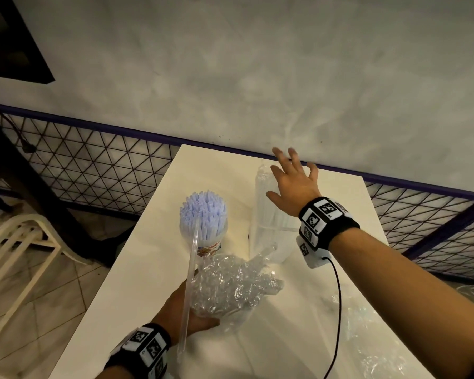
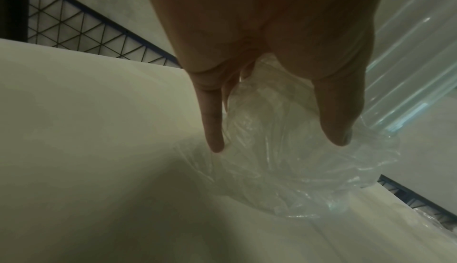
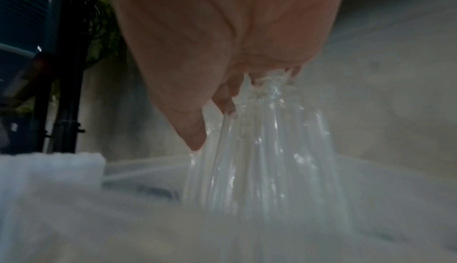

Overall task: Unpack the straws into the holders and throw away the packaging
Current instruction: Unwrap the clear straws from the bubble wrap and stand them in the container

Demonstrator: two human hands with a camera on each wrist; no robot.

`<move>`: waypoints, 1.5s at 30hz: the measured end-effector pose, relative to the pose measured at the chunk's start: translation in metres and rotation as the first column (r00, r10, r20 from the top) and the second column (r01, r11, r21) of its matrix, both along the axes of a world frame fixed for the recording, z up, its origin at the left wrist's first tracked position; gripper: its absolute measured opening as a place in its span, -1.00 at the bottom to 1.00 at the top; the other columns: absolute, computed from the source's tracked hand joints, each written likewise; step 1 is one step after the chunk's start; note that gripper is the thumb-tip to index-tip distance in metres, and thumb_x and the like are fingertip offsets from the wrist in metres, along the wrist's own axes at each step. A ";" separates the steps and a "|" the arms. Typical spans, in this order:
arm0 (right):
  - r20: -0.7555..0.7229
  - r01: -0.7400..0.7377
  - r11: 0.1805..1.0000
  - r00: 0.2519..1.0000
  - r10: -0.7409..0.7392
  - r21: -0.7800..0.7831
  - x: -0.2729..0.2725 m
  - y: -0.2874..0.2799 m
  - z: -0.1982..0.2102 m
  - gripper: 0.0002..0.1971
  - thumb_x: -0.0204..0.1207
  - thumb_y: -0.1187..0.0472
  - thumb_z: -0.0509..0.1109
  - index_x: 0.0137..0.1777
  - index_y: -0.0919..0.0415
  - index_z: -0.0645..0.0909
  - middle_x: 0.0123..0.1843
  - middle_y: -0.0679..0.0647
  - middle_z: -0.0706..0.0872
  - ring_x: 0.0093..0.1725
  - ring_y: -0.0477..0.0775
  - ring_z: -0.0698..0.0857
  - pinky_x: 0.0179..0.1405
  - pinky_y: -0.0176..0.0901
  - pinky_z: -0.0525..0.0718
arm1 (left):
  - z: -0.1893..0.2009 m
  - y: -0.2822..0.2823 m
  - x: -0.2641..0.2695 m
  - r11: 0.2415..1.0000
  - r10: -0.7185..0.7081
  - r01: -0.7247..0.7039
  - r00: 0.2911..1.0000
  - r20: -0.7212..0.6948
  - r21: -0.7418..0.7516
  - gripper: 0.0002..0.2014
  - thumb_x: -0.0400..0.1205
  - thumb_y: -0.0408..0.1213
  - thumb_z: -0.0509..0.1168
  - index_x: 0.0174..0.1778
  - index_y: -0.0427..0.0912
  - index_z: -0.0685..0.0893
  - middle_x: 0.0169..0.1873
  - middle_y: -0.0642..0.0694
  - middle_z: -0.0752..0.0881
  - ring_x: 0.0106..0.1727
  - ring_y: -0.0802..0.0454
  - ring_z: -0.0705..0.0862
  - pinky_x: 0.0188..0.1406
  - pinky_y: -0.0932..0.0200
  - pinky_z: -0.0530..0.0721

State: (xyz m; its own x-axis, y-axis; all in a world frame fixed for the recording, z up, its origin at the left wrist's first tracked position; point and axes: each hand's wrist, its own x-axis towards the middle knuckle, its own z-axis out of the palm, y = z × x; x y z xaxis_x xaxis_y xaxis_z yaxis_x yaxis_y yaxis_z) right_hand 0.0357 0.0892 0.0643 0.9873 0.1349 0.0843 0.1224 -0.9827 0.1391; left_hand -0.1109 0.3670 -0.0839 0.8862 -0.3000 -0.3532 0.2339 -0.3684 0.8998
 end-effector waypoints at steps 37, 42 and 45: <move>0.227 -0.314 0.180 0.895 0.385 0.932 -0.082 0.016 0.102 -0.08 0.52 0.70 0.19 0.67 -0.06 -0.07 -0.15 0.44 0.61 -0.12 0.39 0.73 0.14 0.15 0.77 | -0.003 0.000 0.000 0.999 -0.009 0.008 1.000 0.009 0.051 -0.16 0.14 -0.26 0.72 0.31 0.14 0.50 0.04 0.25 0.74 0.06 0.54 0.66 0.00 0.52 0.60; -0.010 -0.083 0.252 0.938 0.346 0.964 -0.101 -0.011 0.052 -0.42 0.29 0.54 0.12 0.27 0.09 0.57 -0.25 0.07 0.42 -0.20 0.04 0.49 0.16 -0.03 0.69 | -0.006 0.003 0.000 0.996 0.051 -0.048 0.998 -0.044 0.080 -0.24 0.17 -0.25 0.72 0.28 0.01 0.56 -0.03 0.15 0.75 -0.07 0.45 0.69 -0.21 0.63 0.53; -0.259 -0.016 0.515 0.851 0.457 0.857 -0.120 -0.013 0.025 -0.25 0.29 0.44 0.33 0.48 -0.14 0.43 -0.04 -0.05 0.47 -0.09 -0.14 0.50 0.05 -0.27 0.60 | 0.000 0.001 -0.001 0.995 0.070 -0.066 0.996 -0.050 0.074 -0.31 0.21 -0.30 0.70 0.19 0.04 0.53 -0.12 0.23 0.71 -0.22 0.60 0.64 -0.32 0.72 0.48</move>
